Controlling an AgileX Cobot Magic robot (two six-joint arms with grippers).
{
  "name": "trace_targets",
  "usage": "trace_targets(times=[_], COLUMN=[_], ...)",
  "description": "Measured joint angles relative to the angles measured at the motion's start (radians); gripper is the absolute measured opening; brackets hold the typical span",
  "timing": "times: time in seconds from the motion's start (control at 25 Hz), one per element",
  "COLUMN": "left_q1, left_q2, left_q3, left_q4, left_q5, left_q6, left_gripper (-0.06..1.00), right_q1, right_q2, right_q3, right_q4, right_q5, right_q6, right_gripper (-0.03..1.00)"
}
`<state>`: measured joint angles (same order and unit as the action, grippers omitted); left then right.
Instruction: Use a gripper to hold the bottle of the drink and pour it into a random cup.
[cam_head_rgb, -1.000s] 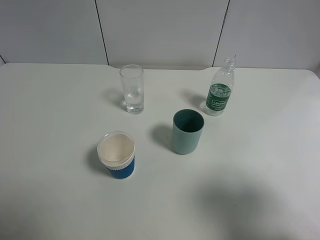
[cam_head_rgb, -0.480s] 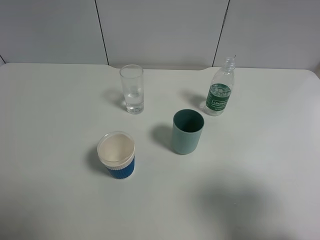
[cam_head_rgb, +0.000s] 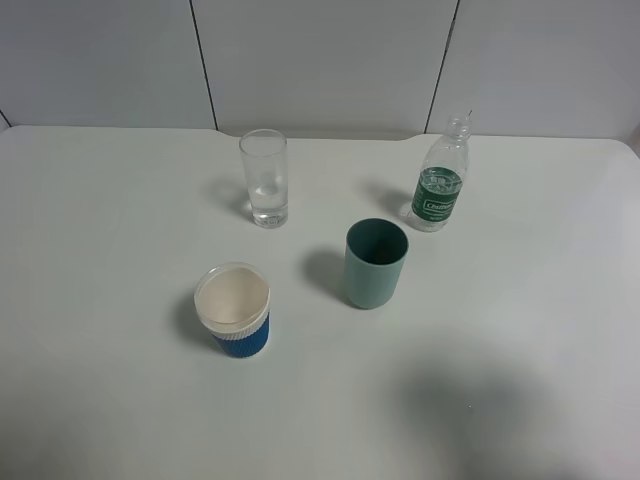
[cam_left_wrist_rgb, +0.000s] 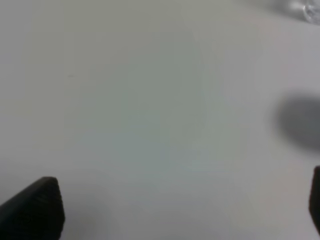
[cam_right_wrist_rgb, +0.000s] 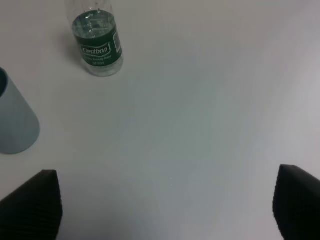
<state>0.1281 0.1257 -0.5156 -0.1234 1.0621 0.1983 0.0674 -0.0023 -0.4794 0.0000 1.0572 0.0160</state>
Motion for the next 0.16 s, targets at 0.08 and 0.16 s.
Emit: trace_targets(times=[0.08,0.16], left_q1=[0.000,0.000], left_q2=[0.000,0.000], left_q3=[0.000,0.000], left_q4=[0.000,0.000], left_q5=[0.000,0.000], left_q6=[0.000,0.000], left_gripper=[0.99,0.99], right_q1=[0.000,0.000], right_q2=[0.000,0.000], right_q3=[0.000,0.000], right_q4=[0.000,0.000], right_q5=[0.000,0.000], right_q6=[0.000,0.000], right_gripper=[0.83,0.83])
